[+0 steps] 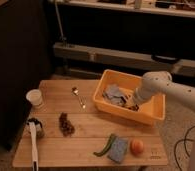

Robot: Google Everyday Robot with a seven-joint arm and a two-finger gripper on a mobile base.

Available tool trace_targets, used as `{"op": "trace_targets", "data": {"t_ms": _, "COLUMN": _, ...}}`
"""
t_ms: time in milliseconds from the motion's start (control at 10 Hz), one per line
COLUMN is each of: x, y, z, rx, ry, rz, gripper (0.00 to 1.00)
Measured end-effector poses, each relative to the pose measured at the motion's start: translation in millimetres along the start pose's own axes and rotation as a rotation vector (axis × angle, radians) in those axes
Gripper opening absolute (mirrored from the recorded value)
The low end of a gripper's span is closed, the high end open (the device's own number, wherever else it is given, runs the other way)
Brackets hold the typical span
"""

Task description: Wipe tray with eraser

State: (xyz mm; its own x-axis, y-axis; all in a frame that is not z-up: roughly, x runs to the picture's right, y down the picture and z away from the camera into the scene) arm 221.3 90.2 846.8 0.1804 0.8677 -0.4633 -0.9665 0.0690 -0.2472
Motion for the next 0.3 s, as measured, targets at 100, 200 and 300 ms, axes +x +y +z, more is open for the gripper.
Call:
{"op": "trace_targets", "data": {"t_ms": 100, "x": -1.4, "y": 0.4, "z": 0.0, "rx": 0.011, "ry": -0.001, "rz": 0.009, "gripper": 0.0}}
{"op": "trace_targets", "data": {"t_ms": 200, "x": -0.5, "y": -6.6, "z": -0.7, "rx": 0.045, "ry": 0.0, "rz": 0.019, "gripper": 0.0}}
{"op": "trace_targets", "data": {"t_ms": 300, "x": -0.2, "y": -11.4, "z": -1.9, "rx": 0.06, "ry": -0.002, "rz": 0.033, "gripper": 0.0}}
